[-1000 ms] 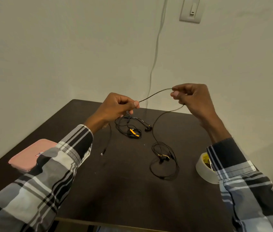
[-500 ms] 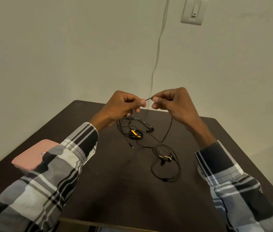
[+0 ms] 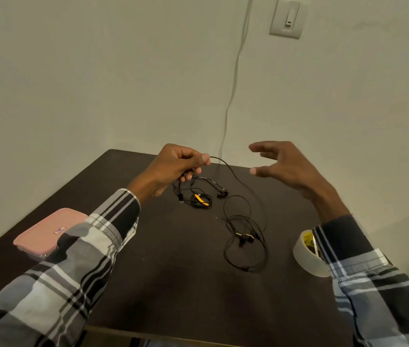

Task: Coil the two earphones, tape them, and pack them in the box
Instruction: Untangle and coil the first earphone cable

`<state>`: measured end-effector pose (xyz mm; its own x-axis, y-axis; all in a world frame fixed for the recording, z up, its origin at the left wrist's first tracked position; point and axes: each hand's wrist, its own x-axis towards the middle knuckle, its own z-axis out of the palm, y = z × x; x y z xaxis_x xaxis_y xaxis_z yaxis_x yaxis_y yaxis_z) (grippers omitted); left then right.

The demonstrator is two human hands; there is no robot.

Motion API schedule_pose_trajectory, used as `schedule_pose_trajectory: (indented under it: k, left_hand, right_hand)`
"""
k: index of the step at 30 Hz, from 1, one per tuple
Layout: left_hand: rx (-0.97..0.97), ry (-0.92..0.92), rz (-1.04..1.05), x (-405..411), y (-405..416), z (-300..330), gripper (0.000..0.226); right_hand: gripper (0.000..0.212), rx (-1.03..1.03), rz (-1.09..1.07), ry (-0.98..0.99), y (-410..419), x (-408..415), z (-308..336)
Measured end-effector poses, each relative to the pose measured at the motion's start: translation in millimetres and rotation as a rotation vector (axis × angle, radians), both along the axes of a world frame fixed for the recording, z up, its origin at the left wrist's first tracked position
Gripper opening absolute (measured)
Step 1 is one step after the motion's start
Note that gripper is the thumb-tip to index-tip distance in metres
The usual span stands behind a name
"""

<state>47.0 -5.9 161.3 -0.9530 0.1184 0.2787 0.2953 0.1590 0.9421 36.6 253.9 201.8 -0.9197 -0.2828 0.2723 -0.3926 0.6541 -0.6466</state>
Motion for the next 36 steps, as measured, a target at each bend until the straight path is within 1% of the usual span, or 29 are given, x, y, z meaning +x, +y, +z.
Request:
schedule_pose_trajectory:
  k: [1,3,4,6,8,9,13,17,21,28,31,34,36]
  left_hand:
    - [-0.002,-0.002,-0.009,0.4,2.1,0.6,0.02]
    - [-0.013,-0.003,-0.03,0.8,7.7,1.2,0.017]
    - [-0.018,-0.001,-0.039,1.2,10.2,1.5,0.017]
    - [-0.03,0.003,-0.061,2.3,15.2,2.3,0.019]
    - [-0.031,-0.005,-0.083,4.0,17.5,3.2,0.02]
    - [-0.022,-0.016,-0.094,5.2,17.7,3.5,0.02]
    - [0.013,-0.064,-0.13,8.9,14.7,-0.4,0.017]
    - [0.013,-0.101,-0.153,15.0,19.3,-6.8,0.024]
    - [0.069,-0.162,-0.22,19.4,25.6,-12.4,0.026]
    - [0.077,-0.193,-0.372,29.1,29.3,-15.0,0.026]
    - [0.22,-0.15,-0.434,33.1,30.7,-7.1,0.028]
    - [0.431,-0.086,-0.468,34.2,32.9,7.4,0.031]
    - [0.517,-0.036,-0.455,32.9,33.3,17.6,0.03]
  right_hand:
    - [0.063,0.017,0.042,0.003,-6.5,2.9,-2.3]
    - [0.059,-0.018,0.129,0.001,-21.6,9.4,-7.6]
    - [0.053,-0.034,0.162,0.004,-30.4,12.3,-10.5]
    - [0.033,-0.059,0.186,0.048,-45.7,14.6,-16.7]
    - [0.014,-0.074,0.146,0.107,-53.5,13.6,-20.2]
    - [0.01,-0.083,0.121,0.125,-54.1,12.2,-20.2]
    - [0.011,-0.195,0.073,0.127,-46.6,11.3,-16.3]
    - [0.011,-0.334,0.023,0.145,-40.4,11.2,-15.6]
    - [0.009,-0.492,0.003,0.151,-35.4,9.0,-12.5]
    - [0.013,-0.592,-0.034,0.085,-30.4,1.0,-26.3]
    - [0.017,-0.589,-0.021,-0.035,-31.8,0.1,-36.5]
    - [0.018,-0.541,0.068,-0.226,-36.2,4.4,-48.1]
    - [0.019,-0.533,0.111,-0.307,-41.2,8.2,-58.1]
